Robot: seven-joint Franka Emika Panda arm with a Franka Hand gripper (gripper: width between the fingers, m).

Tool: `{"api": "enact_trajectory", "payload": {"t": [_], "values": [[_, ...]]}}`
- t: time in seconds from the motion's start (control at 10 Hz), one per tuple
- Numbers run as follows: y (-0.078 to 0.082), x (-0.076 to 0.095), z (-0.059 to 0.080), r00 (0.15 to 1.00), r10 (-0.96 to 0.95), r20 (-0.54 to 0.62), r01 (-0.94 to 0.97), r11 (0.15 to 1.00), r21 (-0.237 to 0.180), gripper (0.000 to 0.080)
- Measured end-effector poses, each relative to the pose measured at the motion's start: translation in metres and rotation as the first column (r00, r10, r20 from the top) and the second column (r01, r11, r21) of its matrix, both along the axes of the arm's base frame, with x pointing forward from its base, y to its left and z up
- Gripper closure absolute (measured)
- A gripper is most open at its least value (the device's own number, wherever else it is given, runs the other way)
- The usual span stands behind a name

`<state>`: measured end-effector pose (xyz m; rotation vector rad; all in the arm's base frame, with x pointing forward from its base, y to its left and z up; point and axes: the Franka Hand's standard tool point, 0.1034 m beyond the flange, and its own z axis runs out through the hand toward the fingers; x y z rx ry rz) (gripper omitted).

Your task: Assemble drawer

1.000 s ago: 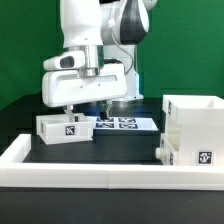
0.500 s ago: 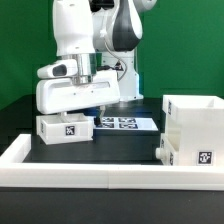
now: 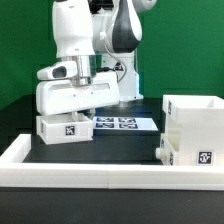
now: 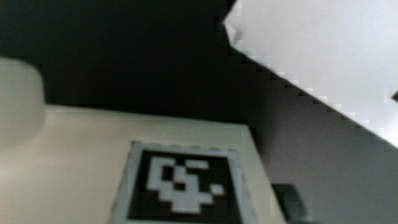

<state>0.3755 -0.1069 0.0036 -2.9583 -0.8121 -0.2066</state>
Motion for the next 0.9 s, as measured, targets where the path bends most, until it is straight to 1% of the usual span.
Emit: {"api": "enact_trajectory", "payload": {"t": [0.1,0.3,0.4,0.5,0.7,0.8,0.9], "values": [[0.001,0.001,0.0,1.0,0.003,0.002,-0.003,1.0,-0.001,0.0758],[0.005,0.003,0.001,1.0,0.006,0.007,-0.006,1.0,-0.001,0.0758],[0.011,0.005,0.002,1.0,0.011,0.014,-0.011,1.0,-0.003,0.0758],[0.019,0.009,0.004,1.0,0.008,0.018,-0.008,1.0,-0.002,0.0758],[0.043,0.025,0.017,0.998,0.038,0.042,-0.038,0.999,-0.01,0.0758],[0.051,0.032,0.023,0.995,0.081,0.05,-0.081,0.997,-0.017,0.0758],[0.054,0.04,0.027,0.991,0.125,0.051,-0.124,0.992,-0.024,0.0758]]}}
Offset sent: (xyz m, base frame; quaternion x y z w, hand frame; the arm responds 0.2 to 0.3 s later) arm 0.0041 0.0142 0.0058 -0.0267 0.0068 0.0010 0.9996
